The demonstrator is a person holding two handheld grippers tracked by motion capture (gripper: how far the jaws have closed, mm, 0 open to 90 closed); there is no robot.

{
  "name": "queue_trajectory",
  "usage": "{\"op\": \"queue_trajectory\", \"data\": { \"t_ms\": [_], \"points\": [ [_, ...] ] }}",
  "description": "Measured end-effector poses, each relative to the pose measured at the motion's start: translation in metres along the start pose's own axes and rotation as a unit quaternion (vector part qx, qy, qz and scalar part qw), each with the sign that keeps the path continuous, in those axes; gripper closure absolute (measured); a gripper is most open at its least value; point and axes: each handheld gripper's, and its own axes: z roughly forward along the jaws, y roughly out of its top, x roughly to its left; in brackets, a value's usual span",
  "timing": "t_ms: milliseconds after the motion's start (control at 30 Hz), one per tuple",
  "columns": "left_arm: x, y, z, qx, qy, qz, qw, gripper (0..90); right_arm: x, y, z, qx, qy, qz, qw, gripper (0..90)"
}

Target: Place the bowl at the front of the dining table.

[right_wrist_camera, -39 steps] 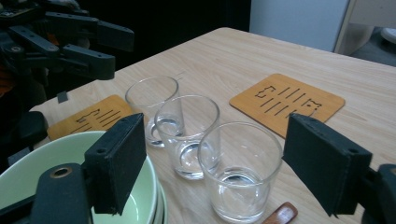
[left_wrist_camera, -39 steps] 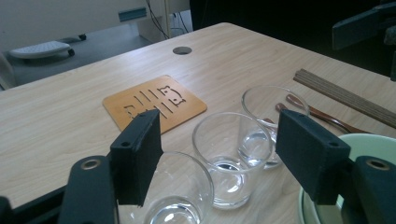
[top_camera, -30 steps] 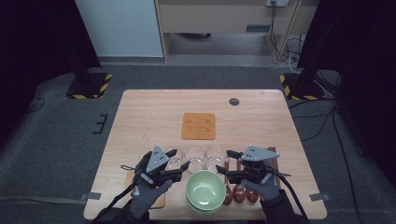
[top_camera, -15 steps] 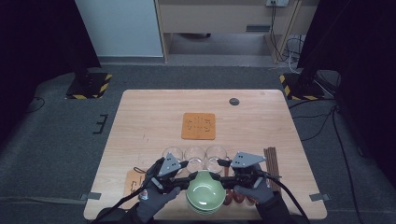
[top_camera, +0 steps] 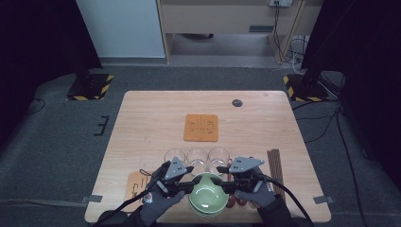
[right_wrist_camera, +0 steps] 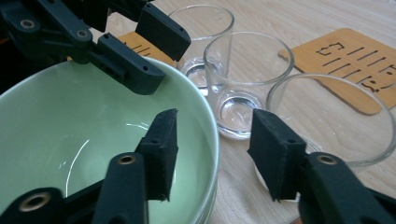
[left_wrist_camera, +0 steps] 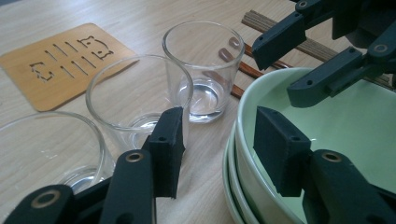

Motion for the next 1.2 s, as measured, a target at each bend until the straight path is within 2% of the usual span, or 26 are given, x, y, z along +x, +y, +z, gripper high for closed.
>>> {"op": "queue_trajectory", "data": {
  "t_ms": [133, 200, 333, 633, 700, 1100, 1200],
  "points": [
    [0.0003, -0.0006, 0.001, 0.006, -0.001, -0.002, 1.0, 54.0, 0.001, -0.0009, 0.0022, 0.002, 0.0, -0.007, 1.0, 60.7],
    [-0.0001, -0.0009, 0.0019, 0.011, -0.007, -0.006, 0.9999, 56.8, 0.0004, -0.0014, 0.0036, 0.009, -0.006, -0.011, 0.9999, 66.7],
    [-0.0008, -0.0013, 0.0026, 0.013, -0.017, -0.01, 0.9997, 61.8, -0.0016, -0.0018, 0.0051, 0.009, -0.009, -0.012, 0.9998, 71.2],
    [-0.0029, -0.0016, 0.0035, 0.009, -0.025, -0.013, 0.9996, 71.8, -0.0017, -0.0014, 0.0067, 0.014, 0.011, -0.005, 0.9998, 78.3],
    [-0.0039, -0.0018, 0.0037, 0.006, -0.026, -0.013, 0.9995, 74.4, -0.0015, -0.0011, 0.0064, 0.013, 0.013, -0.007, 0.9998, 82.1],
    [-0.0052, -0.0026, 0.0046, 0.006, -0.02, -0.009, 0.9997, 78.9, 0.0026, 0.0004, 0.0041, 0.005, -0.002, -0.028, 0.9996, 83.3],
    [-0.0048, -0.0028, 0.0053, 0.006, -0.021, -0.011, 0.9997, 78.9, 0.0063, 0.0047, -0.0001, -0.018, -0.009, -0.039, 0.999, 84.8]
  ]
}}
